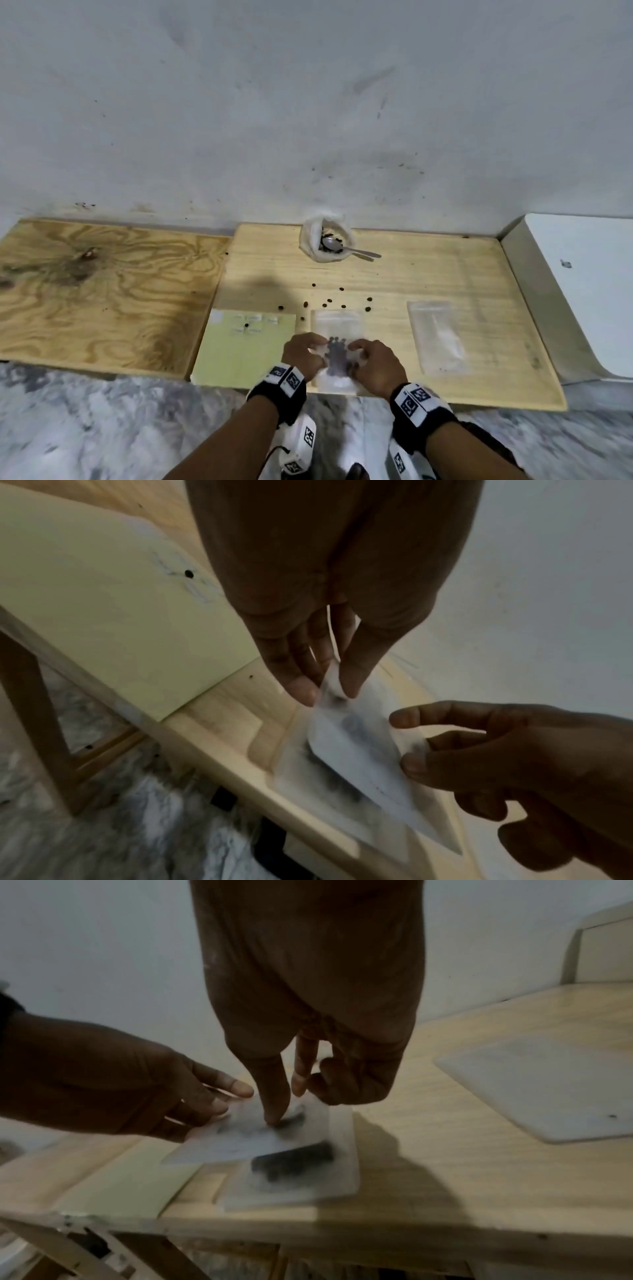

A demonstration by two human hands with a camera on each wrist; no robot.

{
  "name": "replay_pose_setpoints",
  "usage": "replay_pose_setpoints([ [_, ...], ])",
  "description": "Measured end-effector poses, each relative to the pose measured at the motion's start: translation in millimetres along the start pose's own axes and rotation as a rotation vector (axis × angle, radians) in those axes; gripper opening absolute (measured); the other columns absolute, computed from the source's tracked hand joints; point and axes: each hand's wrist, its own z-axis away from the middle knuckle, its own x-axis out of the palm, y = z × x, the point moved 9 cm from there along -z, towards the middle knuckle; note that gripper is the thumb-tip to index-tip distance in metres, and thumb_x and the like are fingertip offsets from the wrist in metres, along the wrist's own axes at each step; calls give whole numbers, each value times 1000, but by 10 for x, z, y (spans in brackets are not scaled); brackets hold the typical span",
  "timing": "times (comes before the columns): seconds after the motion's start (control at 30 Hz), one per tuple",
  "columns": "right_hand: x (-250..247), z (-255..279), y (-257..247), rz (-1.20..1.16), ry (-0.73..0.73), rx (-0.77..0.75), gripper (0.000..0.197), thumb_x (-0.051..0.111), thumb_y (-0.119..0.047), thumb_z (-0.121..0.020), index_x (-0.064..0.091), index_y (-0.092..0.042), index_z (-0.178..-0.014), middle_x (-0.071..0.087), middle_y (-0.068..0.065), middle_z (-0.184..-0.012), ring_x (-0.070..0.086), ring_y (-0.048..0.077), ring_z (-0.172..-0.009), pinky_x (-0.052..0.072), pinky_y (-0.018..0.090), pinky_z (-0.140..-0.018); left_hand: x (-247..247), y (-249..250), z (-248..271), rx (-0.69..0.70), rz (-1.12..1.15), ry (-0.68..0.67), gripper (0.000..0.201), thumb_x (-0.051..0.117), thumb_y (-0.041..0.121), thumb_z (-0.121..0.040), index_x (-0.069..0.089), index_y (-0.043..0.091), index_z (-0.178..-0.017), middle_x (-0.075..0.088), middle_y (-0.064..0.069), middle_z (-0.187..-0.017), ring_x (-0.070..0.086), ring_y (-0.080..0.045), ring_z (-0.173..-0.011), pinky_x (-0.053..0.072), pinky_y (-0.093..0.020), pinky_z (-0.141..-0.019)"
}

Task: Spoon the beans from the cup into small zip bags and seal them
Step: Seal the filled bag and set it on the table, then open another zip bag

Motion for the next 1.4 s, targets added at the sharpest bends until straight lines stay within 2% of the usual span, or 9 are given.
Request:
replay_pose_setpoints([
  [0.2,133,-109,38,100,38,63,44,65,-40,-80,58,-39,-124,51,2,-126,64,24,-104,52,30,-82,138,-145,-200,3,-49,-95,43,76,11,-72,67,24,-112,62,4,-120,63,-17,-105,50,-24,-91],
  [0.33,90,-104,39,94,53,68,55,72,-44,-77,55,-37,-129,43,-4,-130,63,22,-107,50,30,-82,73,-116,-265,71,-137,-118,31,77,20,-71,66,31,-98,56,2,-120,59,-13,-104,48,-23,-90],
  [0.53,-696,-45,437,-254,297,143,28,74,-23,-81,63,-34,-104,58,-1,-116,59,19,-105,41,25,-81,-137,397,-223,208,-123,-7,12,71,26,-82,59,28,-82,59,8,-93,58,-10,-84,45,-26,-74],
  [0.7,-1245,-47,1302,-251,395,305,40,76,-26,-80,65,-21,-117,61,10,-124,61,27,-109,45,31,-84,554,1008,-240,163,104,-202,12,72,22,-83,62,19,-77,65,-1,-74,62,-15,-61,48,-24,-62],
  [0.83,-1351,-146,1804,-209,318,383,67,78,-37,-74,55,-18,-134,57,13,-131,60,33,-113,52,39,-90,1426,1165,-331,-59,214,-363,22,72,30,-83,59,19,-98,65,-5,-97,63,-23,-78,50,-30,-65],
  [1.0,-1293,-329,1954,-175,238,331,74,76,-48,-75,51,-15,-136,53,11,-135,55,31,-122,48,40,-98,1859,1213,-524,-161,81,-223,60,68,39,-81,53,9,-130,58,-11,-130,57,-32,-117,51,-44,-95],
  [1.13,-1276,-392,1930,-197,249,289,60,75,-42,-76,58,-13,-126,59,9,-126,58,29,-115,49,36,-91,1959,1189,-605,-206,50,-213,45,65,38,-78,61,6,-110,62,-14,-116,60,-34,-106,53,-47,-92],
  [1.23,-1284,-407,2014,-308,288,302,54,77,-42,-73,60,-21,-120,60,4,-119,60,23,-104,50,33,-87,1988,1124,-642,-242,140,-169,16,68,31,-80,59,19,-83,64,-10,-100,62,-31,-97,52,-46,-91],
  [1.4,-1458,-344,2036,-519,430,264,27,79,-28,-80,55,-23,-93,61,-5,-98,61,18,-94,43,27,-79,1876,1124,-633,-231,311,-22,29,75,26,-77,61,20,-102,67,-9,-107,66,-30,-99,53,-45,-90],
])
